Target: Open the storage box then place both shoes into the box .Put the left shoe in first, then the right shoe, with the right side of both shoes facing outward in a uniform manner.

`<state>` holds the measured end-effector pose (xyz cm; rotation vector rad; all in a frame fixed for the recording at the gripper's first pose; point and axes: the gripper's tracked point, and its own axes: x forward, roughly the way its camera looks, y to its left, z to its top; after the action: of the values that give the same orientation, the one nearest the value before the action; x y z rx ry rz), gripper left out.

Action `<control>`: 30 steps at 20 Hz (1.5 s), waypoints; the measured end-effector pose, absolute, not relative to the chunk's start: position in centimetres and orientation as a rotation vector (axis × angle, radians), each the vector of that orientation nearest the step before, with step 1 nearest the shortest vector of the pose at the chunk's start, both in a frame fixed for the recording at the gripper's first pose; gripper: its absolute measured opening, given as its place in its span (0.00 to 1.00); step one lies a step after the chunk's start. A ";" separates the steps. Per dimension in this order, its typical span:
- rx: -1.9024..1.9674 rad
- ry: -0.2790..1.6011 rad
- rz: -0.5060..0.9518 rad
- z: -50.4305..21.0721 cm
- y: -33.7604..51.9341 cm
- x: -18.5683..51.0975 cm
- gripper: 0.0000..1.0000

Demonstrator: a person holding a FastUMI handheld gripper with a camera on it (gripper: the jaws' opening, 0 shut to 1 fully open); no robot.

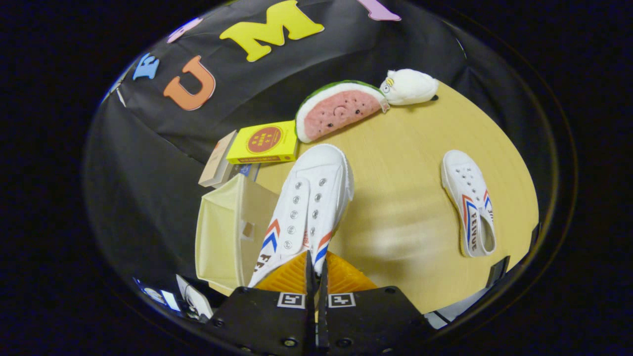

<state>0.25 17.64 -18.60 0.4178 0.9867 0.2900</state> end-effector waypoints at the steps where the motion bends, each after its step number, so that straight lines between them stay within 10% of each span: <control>1: 0.419 0.973 0.299 -17.6 18.8 0.2 0.02; 30: 0.168 1.011 0.461 -20.6 43.1 -0.5 0.02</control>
<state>-0.51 43.07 -20.60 0.1675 1.0115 0.4606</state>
